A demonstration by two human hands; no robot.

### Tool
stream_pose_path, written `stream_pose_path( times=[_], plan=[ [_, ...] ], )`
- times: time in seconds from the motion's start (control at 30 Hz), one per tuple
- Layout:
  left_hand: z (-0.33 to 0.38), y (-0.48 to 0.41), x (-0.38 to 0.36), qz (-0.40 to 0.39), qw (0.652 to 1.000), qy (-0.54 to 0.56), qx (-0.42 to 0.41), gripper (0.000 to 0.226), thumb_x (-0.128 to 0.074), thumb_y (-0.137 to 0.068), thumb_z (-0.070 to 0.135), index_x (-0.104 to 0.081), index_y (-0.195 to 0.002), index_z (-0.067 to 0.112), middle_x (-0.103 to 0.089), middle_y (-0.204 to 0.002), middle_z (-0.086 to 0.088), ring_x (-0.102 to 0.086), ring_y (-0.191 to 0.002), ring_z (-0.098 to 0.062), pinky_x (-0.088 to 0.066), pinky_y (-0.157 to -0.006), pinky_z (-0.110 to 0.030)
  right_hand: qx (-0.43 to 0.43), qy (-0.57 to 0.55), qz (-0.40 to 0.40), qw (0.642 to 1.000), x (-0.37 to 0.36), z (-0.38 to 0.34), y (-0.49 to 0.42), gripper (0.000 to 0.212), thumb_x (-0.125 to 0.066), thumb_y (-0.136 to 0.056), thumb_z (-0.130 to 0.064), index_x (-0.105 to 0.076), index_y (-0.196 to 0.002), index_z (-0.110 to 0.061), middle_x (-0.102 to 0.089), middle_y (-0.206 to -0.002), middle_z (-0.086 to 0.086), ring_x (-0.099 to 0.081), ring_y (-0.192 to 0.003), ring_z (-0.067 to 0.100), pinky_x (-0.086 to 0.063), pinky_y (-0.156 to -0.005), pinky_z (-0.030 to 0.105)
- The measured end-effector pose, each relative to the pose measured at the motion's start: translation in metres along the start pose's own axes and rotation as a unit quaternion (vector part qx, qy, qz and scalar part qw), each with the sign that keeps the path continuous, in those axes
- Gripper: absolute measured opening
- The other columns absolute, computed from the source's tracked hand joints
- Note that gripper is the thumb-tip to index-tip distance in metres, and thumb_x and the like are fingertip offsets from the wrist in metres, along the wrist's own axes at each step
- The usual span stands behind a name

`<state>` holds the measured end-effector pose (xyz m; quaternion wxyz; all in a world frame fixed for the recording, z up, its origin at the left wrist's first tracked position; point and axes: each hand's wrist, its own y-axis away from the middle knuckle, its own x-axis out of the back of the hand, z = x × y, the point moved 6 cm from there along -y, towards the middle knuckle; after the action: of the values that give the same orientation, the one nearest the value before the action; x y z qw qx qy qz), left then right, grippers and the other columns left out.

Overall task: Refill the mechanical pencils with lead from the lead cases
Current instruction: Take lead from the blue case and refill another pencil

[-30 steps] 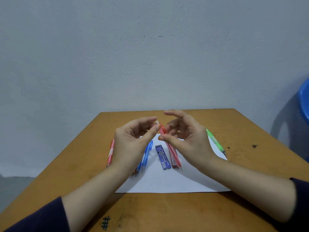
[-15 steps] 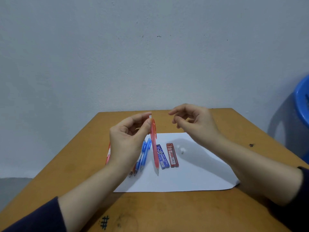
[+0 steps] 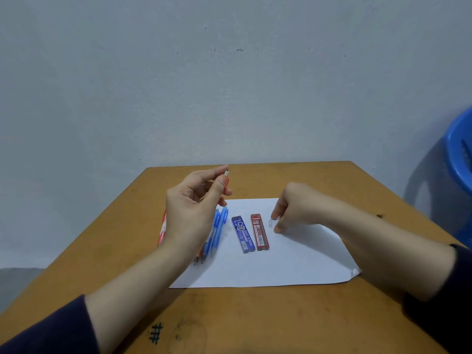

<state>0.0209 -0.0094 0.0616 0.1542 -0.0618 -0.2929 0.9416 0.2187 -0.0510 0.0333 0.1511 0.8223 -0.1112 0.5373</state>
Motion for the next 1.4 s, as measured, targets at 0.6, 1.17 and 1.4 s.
stream_pose_path(
  times=[0.6, 1.17, 1.4],
  plan=[
    [-0.013, 0.000, -0.009, -0.074, 0.996, -0.054, 0.009, 0.017, -0.068, -0.085, 0.011, -0.073, -0.095, 0.023, -0.070, -0.087, 0.002, -0.067, -0.076, -0.010, -0.053, -0.063, -0.019, 0.038, -0.012, -0.030, 0.999, 0.015, -0.006, 0.013, 0.011, -0.080, -0.069, -0.017, -0.071, -0.067, -0.012, -0.060, -0.061, -0.002, -0.048, -0.060, 0.014, -0.036, -0.051, 0.021],
    [-0.013, 0.000, -0.009, -0.068, 0.995, -0.072, -0.004, 0.020, -0.072, -0.083, 0.014, -0.074, -0.093, 0.031, -0.070, -0.089, 0.009, -0.068, -0.081, -0.010, -0.059, -0.072, -0.030, 0.143, -0.329, 0.019, 0.933, 0.033, -0.027, 0.023, 0.013, -0.072, -0.077, 0.003, -0.074, -0.084, -0.007, -0.067, -0.062, 0.006, -0.058, -0.054, 0.006, -0.045, -0.055, 0.014],
    [-0.009, 0.001, -0.009, -0.064, 0.997, -0.045, -0.018, 0.021, -0.075, -0.080, 0.008, -0.075, -0.091, 0.026, -0.073, -0.089, 0.008, -0.070, -0.082, -0.010, -0.058, -0.073, -0.026, 0.132, -0.430, 0.035, 0.893, 0.031, -0.030, 0.024, 0.010, -0.072, -0.076, 0.000, -0.073, -0.081, -0.009, -0.063, -0.059, 0.004, -0.056, -0.054, 0.008, -0.047, -0.058, 0.015]
  ],
)
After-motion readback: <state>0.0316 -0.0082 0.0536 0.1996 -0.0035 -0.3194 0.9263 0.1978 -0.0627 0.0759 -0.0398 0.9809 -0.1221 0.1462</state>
